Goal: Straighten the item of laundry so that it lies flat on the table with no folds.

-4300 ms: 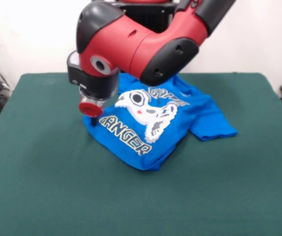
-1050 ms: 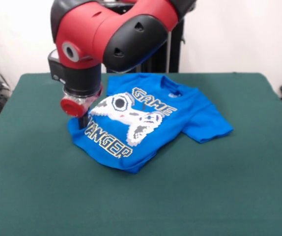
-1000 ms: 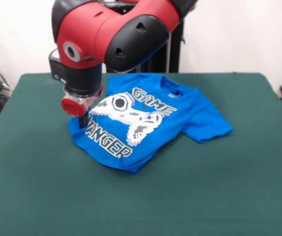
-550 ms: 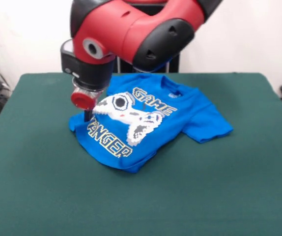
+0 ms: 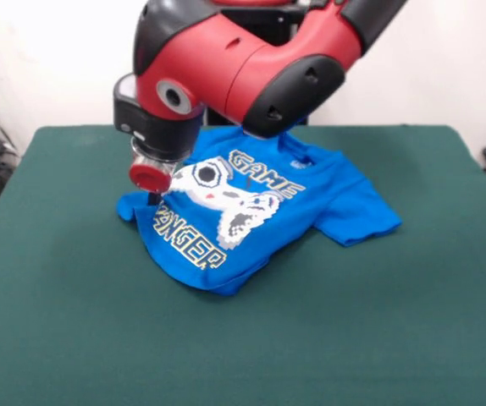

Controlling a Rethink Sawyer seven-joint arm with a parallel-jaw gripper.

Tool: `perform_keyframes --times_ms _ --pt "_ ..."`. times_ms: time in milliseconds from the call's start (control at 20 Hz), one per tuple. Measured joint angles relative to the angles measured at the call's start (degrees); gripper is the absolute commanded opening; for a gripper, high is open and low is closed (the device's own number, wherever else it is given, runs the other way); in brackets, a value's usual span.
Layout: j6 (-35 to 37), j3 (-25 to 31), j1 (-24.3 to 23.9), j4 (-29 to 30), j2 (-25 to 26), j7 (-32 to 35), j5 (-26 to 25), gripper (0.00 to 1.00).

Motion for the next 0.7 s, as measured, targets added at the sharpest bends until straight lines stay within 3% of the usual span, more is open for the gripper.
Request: perform_keyframes --times_ms 700 --pt "0.0 -1.2 0.0 0.0 2.5 0.0 0.4 0.00"
